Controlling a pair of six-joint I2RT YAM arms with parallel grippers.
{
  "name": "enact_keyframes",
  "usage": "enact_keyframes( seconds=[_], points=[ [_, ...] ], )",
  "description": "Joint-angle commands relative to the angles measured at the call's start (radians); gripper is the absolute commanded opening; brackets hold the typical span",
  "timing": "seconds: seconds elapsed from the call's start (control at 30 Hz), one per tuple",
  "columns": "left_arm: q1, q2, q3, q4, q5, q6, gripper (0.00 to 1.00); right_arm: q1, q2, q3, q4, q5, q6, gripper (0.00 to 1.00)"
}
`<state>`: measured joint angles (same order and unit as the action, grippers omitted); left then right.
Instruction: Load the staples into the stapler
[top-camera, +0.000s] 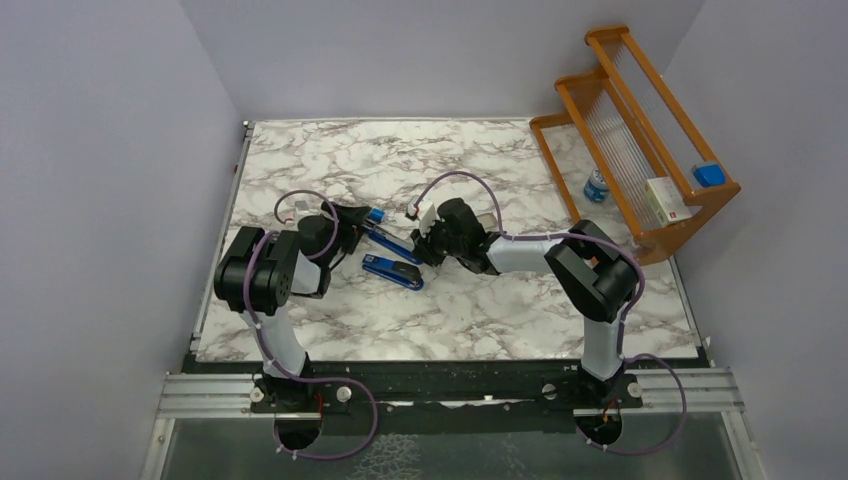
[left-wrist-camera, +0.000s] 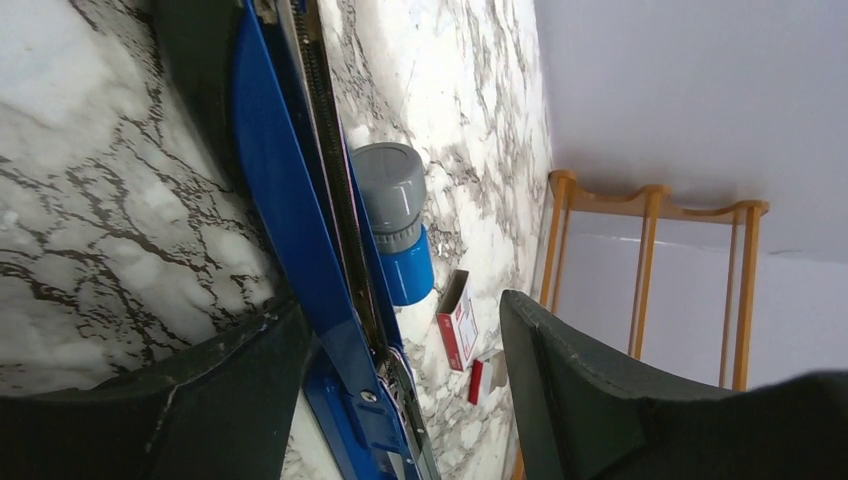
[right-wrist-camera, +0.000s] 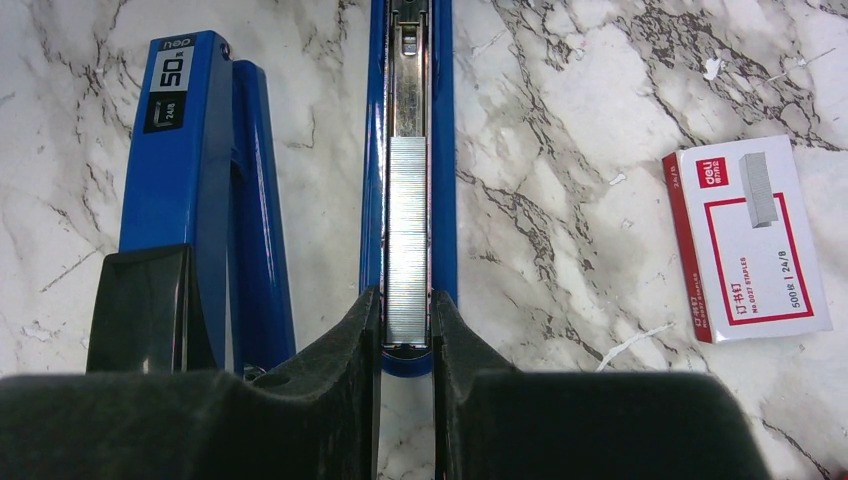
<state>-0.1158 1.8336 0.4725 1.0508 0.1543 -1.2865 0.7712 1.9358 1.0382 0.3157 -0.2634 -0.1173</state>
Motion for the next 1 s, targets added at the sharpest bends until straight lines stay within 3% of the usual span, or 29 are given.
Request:
enact_keyframes(
  seconds=[0.0, 0.4, 0.97],
  points=[
    [0.033, 0.03, -0.016, 0.079, -0.032, 0.04, 0.69, 0.01, 0.005, 0.004, -0.012, -0.03, -0.03, 0.01],
    [0.084, 0.112, -0.002, 0.302, 0.047, 0.07, 0.56, 0.01, -0.003, -0.007, -0.03, -0.049, -0.066, 0.01],
    [0.042, -0.046, 0.007, 0.179, 0.076, 0.359, 0.29, 0.009, 0.018, 0.02, -0.052, -0.075, -0.074, 0.01]
  ],
)
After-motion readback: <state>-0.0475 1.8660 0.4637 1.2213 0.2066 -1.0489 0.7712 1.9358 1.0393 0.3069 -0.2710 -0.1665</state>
